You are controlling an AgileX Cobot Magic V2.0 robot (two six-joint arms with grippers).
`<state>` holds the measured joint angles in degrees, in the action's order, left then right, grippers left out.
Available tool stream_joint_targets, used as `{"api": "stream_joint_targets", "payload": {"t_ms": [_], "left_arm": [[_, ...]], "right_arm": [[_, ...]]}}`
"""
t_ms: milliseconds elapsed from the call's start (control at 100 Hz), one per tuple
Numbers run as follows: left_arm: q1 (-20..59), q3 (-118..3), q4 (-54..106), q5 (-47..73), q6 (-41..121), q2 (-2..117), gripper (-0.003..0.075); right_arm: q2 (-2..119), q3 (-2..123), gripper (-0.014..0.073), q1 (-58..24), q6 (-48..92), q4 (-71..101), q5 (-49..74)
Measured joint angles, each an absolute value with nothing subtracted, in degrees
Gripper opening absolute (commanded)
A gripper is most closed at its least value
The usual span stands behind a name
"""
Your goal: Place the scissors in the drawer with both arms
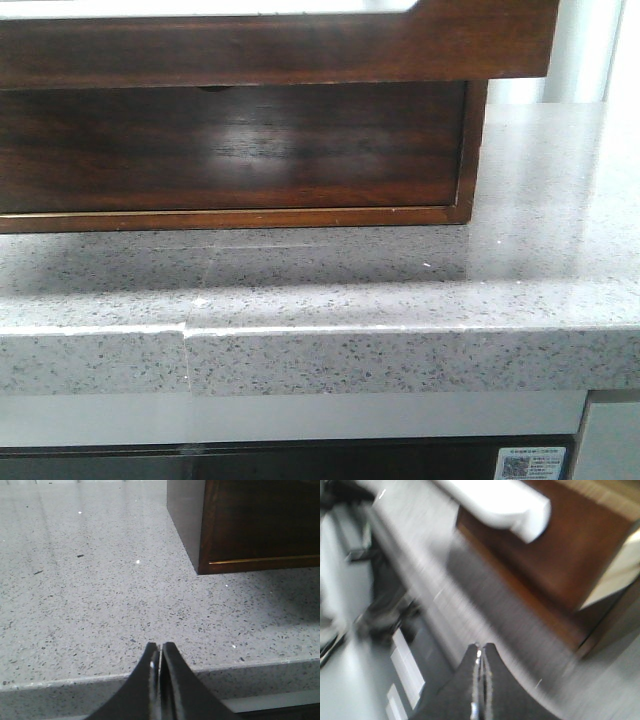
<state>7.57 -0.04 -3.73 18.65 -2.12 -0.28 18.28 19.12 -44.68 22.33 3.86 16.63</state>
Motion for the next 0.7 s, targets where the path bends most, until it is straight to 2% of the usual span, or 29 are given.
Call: {"api": "stream_joint_targets", "payload": {"t_ms": [70,220,340,470,700], "left_arm": [[7.6,0.0,-3.7,18.6,-2.1,-0.3,-0.0022],[7.6,0.0,-3.7,18.6,-2.1,-0.3,-0.0022],[7.6,0.0,-3.7,18.6,-2.1,-0.3,-0.0022],[7.6,0.0,-3.7,18.6,-2.1,-0.3,-0.0022],[7.6,0.0,-3.7,18.6,-2.1,-0.3,-0.0022]], "right_arm": [[17.6,17.1,-0.0061,-42.7,22.1,3.7,7.5],[15.4,9.8,-0.0061,-36.3,16.3,3.5,-20.4],[12.3,4.0,-0.0061,-29.6,9.8,3.5,-33.6],[8.5,-0.5,-0.0061,-22.1,2.2,3.4,-35.0],[3.5,-0.6,-0.0061,-10.0,-5.0,0.9,-22.5]]}}
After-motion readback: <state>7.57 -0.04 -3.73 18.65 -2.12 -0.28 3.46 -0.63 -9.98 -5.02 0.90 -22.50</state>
